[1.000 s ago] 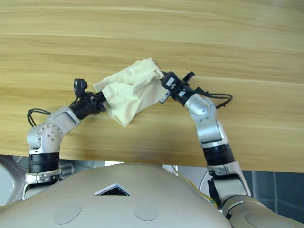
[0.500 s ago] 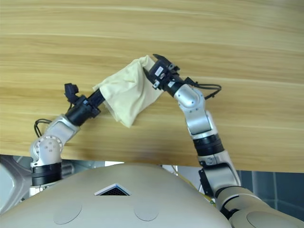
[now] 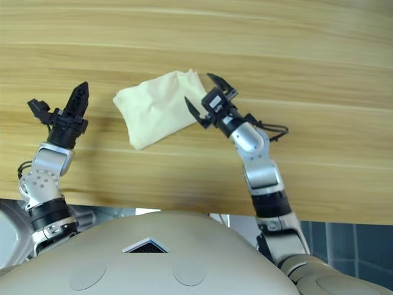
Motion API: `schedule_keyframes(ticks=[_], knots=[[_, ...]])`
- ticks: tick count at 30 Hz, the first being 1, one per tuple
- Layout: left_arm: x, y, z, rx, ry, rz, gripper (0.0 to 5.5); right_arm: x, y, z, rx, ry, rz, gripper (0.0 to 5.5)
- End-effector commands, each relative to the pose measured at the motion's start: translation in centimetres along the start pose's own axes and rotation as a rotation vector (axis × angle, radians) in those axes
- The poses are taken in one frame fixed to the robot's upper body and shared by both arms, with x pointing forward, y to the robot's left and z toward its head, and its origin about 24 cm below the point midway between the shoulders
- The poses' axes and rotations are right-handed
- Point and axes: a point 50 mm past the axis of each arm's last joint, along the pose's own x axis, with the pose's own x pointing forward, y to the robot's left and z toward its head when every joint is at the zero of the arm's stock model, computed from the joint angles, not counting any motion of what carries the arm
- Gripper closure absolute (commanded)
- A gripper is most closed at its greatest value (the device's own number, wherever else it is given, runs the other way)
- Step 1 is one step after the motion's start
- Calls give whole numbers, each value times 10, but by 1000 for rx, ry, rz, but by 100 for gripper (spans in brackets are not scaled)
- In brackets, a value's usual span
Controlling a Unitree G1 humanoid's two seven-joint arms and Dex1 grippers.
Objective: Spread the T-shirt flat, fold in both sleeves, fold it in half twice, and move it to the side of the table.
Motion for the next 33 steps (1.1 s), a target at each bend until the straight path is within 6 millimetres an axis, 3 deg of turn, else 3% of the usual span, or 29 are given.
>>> schedule_keyframes(ticks=[1,4,7,11,17,23,27,30,33], knots=[[2,-16,-4,35,-20,-105,251,-12,17,14,36,-47,29,146],[4,-31,-16,125,41,-192,251,-6,40,30,80,-102,64,146],[8,-35,-11,91,-19,-238,251,12,61,48,121,-169,100,146],[30,-35,-11,26,-135,-225,251,41,74,47,143,-170,88,146],[57,-42,-24,213,-207,-199,251,83,65,26,88,-122,-3,146],[60,-29,-16,155,-288,-121,251,116,46,14,-13,-92,-26,146],[61,-31,-15,132,-313,-113,251,125,39,-11,40,19,-80,146],[59,-31,-13,120,-322,-100,251,118,45,-51,118,207,-115,146],[57,-32,-12,111,-329,-94,251,111,53,-69,151,284,-125,146]])
